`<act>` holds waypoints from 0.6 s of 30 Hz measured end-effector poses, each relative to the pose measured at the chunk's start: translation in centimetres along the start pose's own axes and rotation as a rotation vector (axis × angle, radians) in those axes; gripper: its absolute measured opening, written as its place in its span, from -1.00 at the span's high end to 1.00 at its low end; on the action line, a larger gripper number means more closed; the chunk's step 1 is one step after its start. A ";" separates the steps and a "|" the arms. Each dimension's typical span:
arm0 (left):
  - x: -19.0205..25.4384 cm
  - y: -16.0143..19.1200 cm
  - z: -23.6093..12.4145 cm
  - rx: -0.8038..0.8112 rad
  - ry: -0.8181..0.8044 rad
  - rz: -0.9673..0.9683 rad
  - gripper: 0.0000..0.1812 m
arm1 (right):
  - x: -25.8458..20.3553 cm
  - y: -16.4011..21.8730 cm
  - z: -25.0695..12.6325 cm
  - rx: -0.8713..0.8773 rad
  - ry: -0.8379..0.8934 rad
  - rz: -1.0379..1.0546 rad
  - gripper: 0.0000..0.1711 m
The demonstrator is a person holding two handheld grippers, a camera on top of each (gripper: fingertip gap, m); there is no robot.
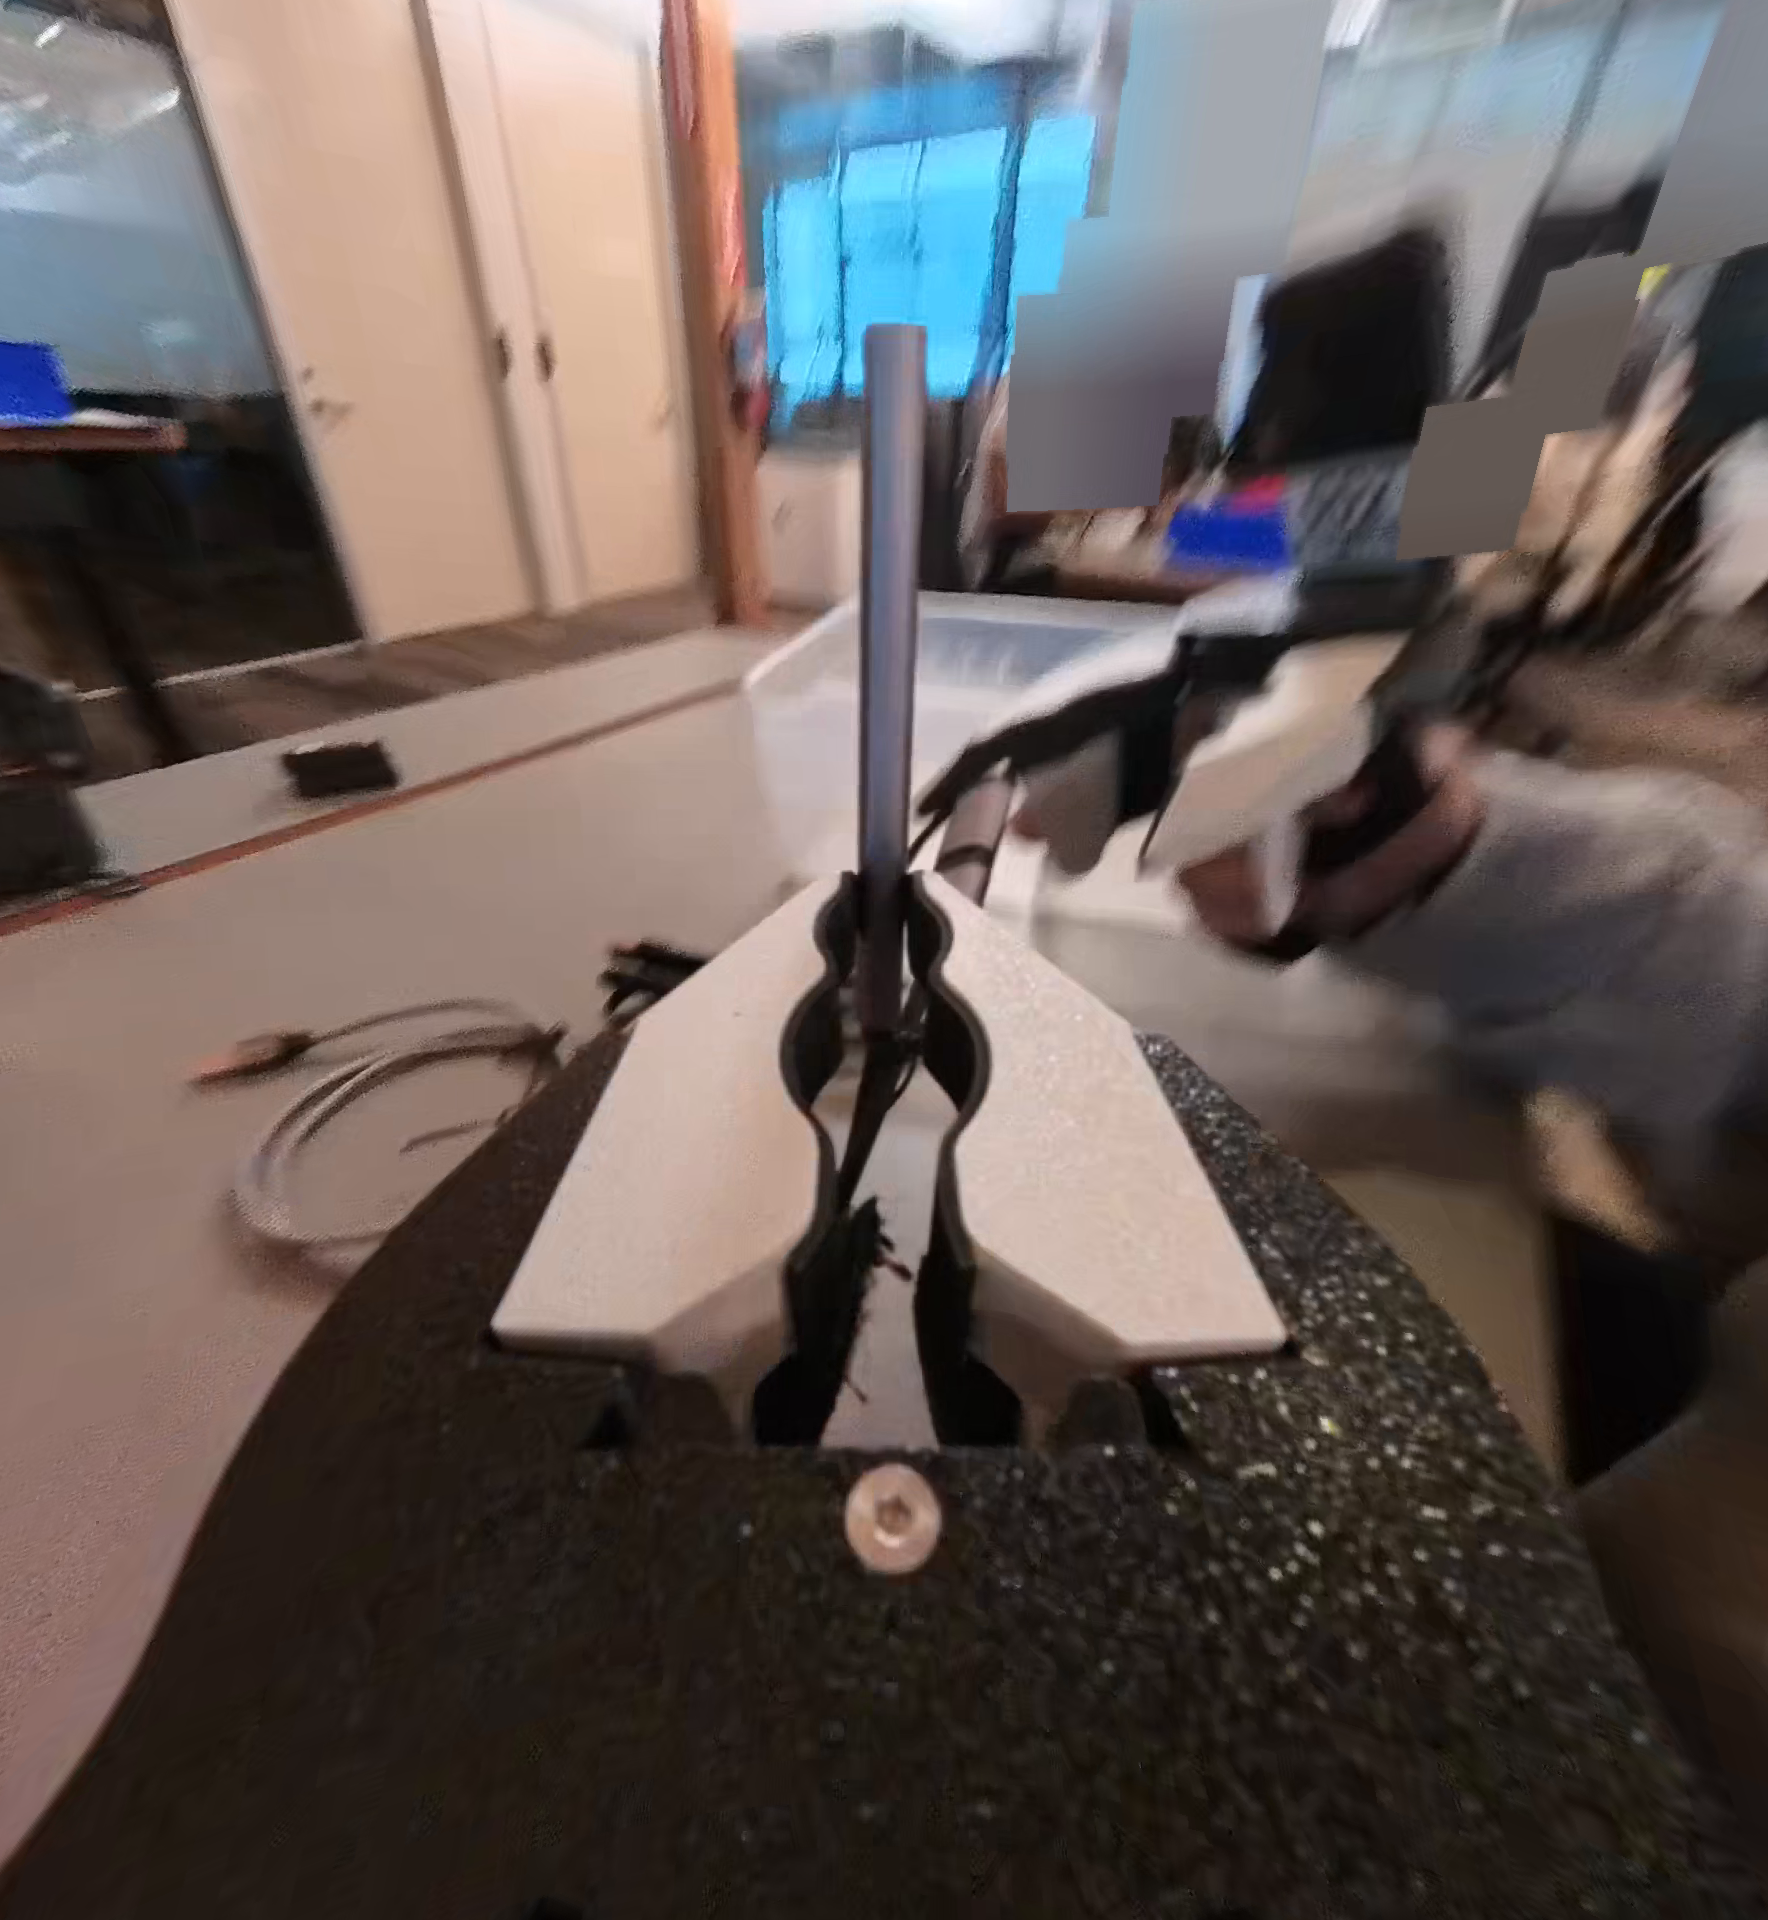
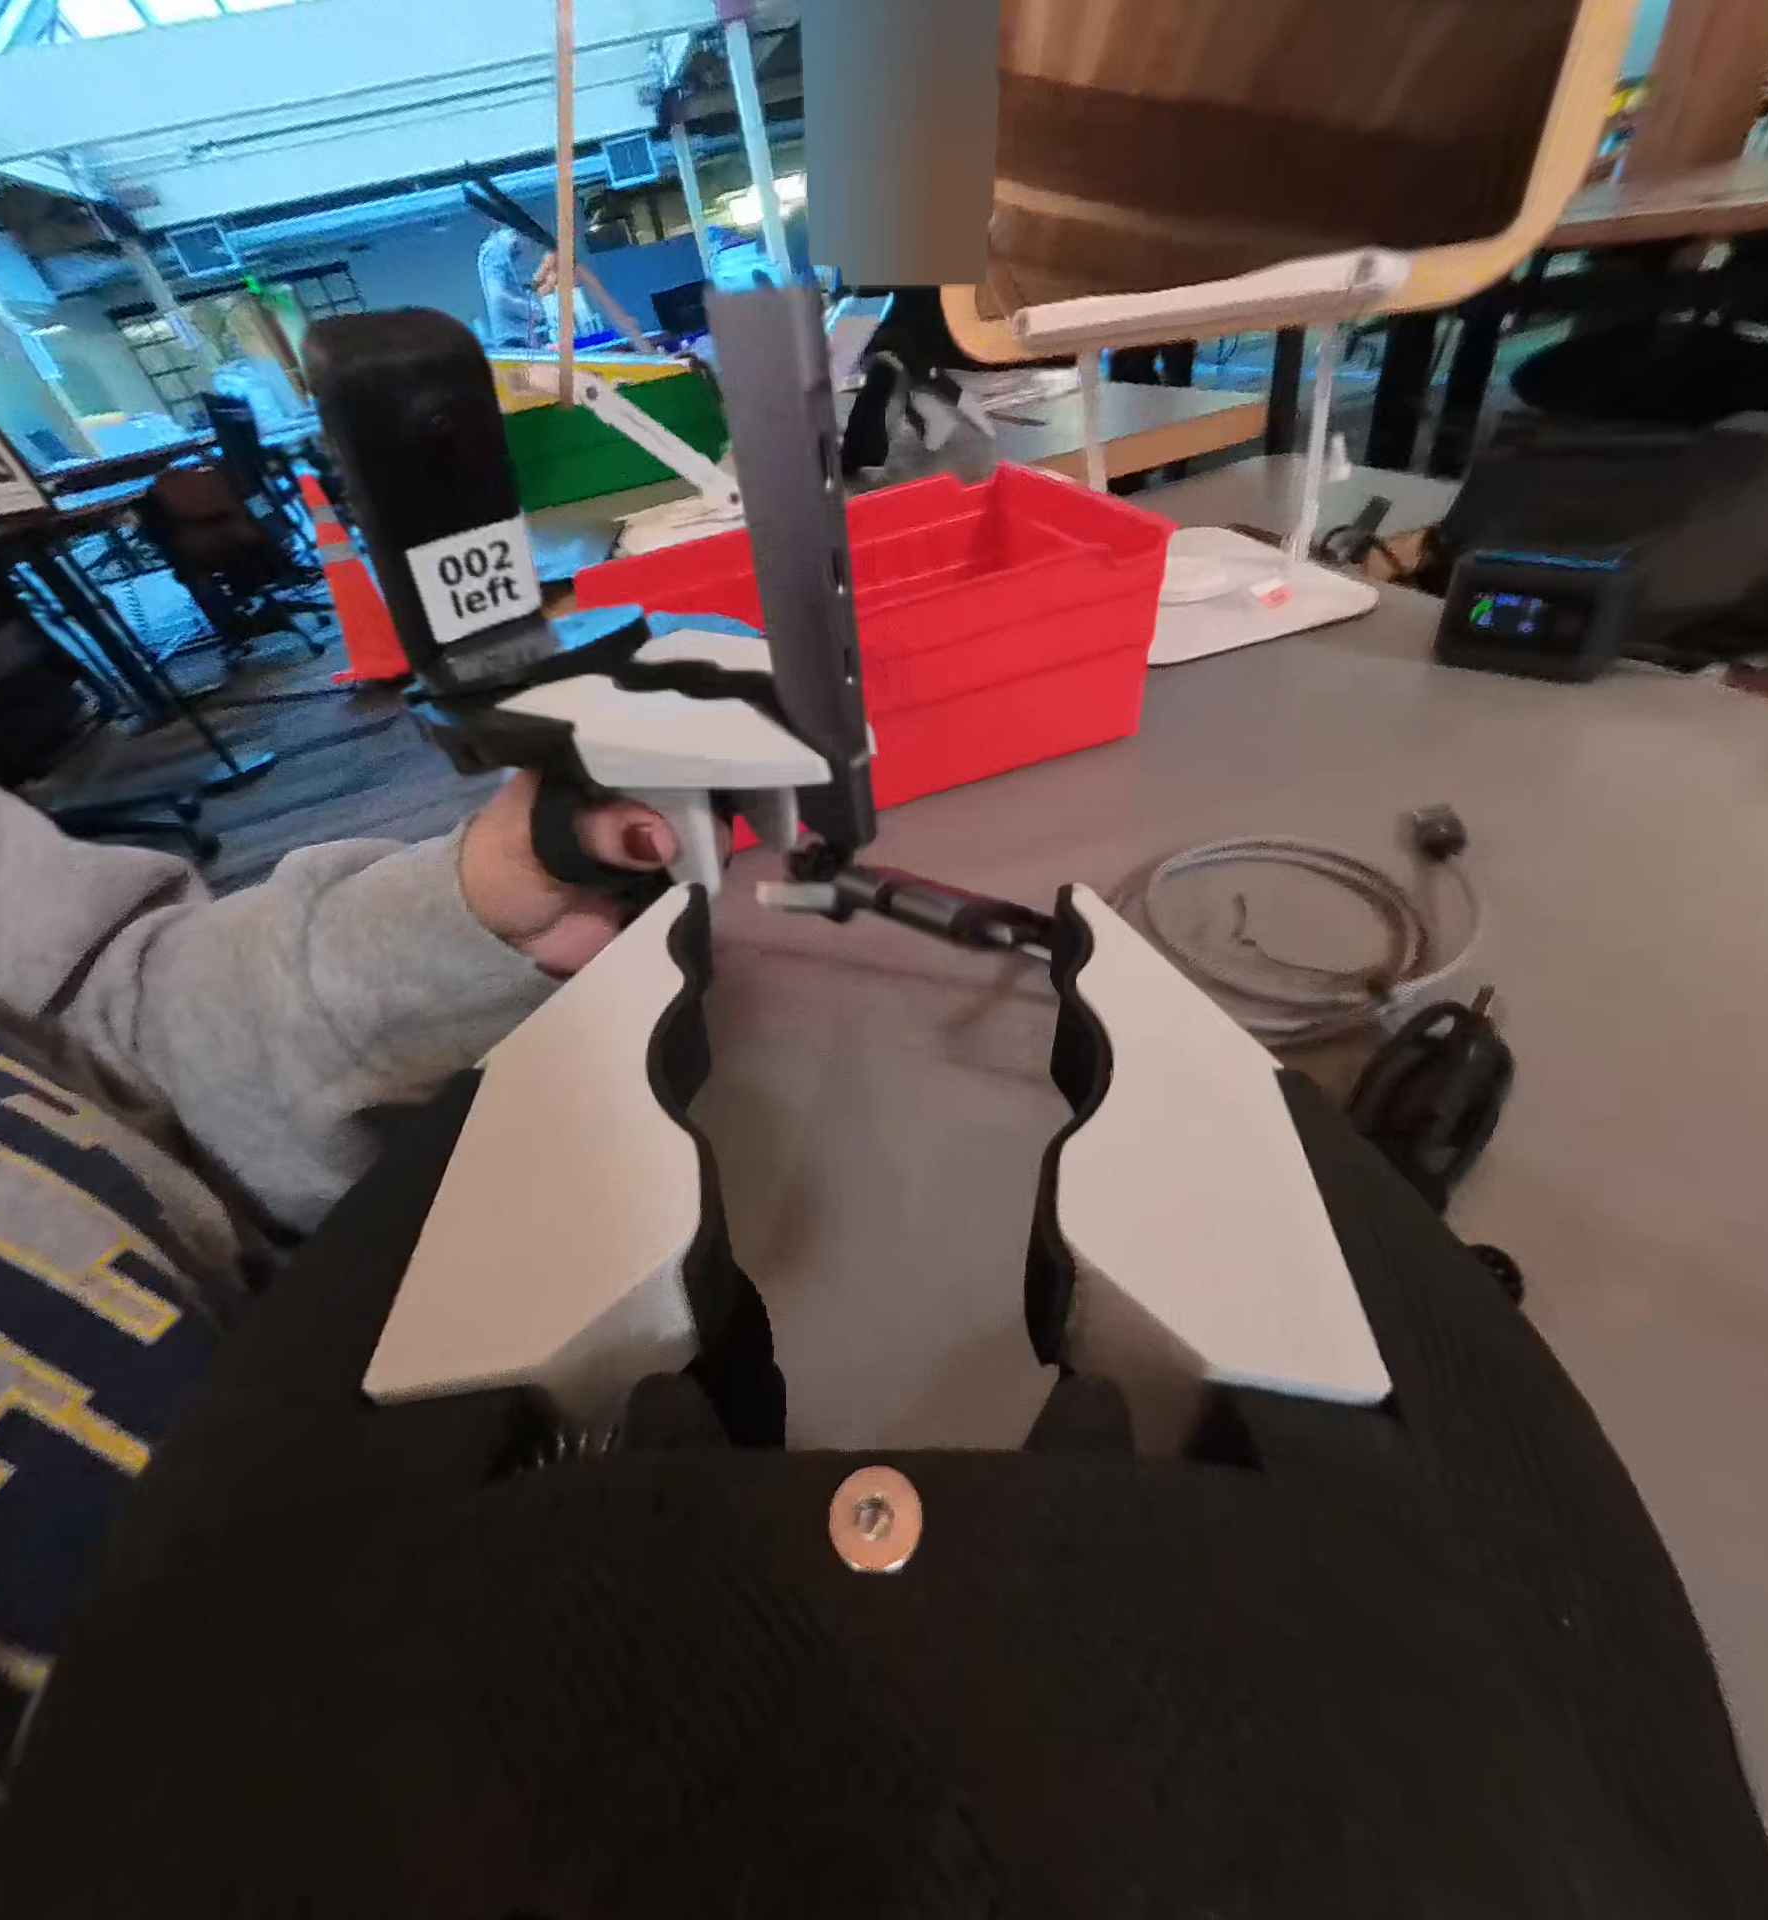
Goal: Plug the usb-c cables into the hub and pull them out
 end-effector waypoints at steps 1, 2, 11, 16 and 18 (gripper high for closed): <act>0.1 -0.5 -0.3 0.061 0.042 -0.056 0.93 | -0.3 -0.1 0.4 0.009 -0.008 -0.024 0.27; 0.3 -0.9 -0.5 0.113 0.095 -0.098 0.93 | -0.7 -0.3 0.7 0.019 -0.022 -0.046 0.29; 1.9 -2.0 -1.3 0.379 0.418 -0.270 0.94 | -3.3 -2.5 1.9 0.130 -0.224 -0.044 0.53; 2.0 -1.8 -1.2 0.438 0.437 -0.289 0.94 | -3.6 -2.6 2.1 0.126 -0.295 0.017 0.62; 1.9 -1.6 -1.2 0.453 0.434 -0.300 0.93 | -3.5 -2.5 2.2 0.108 -0.289 0.023 0.62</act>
Point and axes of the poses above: each gripper's, where its closed fingertips meet, z out along the fingers, y out of its underside, x = y × z across the jaws, the point moved 7 cm from there along -z, back along the fingers, and after that the axes turned 2 degrees about -z, right-handed, at the moved point
